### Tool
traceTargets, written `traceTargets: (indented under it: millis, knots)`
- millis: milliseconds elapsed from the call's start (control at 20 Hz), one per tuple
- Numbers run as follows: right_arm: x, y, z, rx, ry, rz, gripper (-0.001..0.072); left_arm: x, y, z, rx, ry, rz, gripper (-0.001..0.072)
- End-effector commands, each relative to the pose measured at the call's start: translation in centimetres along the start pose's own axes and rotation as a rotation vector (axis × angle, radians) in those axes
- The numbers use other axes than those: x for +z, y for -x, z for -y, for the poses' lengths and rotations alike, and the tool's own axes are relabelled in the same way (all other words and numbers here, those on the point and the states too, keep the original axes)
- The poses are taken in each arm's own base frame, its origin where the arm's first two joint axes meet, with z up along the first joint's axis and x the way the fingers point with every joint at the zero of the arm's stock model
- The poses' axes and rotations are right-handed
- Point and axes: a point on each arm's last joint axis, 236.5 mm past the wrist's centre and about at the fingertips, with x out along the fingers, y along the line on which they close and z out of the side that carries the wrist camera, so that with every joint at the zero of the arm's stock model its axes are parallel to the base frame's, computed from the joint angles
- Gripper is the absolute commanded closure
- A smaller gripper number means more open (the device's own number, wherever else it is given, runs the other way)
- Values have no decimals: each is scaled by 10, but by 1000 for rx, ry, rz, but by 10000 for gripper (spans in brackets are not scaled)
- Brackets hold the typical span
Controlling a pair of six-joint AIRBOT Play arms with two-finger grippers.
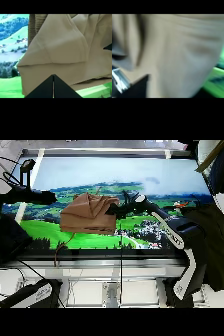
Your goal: Fold the clothes and pants, and hang the long-sleeved shirts on hangers.
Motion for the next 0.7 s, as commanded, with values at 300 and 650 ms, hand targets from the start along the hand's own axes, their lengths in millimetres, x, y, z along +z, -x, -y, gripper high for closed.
traceTargets:
  millis: [300,650]
  knots:
    - [79,150,-106,116,246,121,698,0,0,0,1,0,-1,680]
    - [75,365,-63,-69,80,274,699,2,0,6,-25,13,11,680]
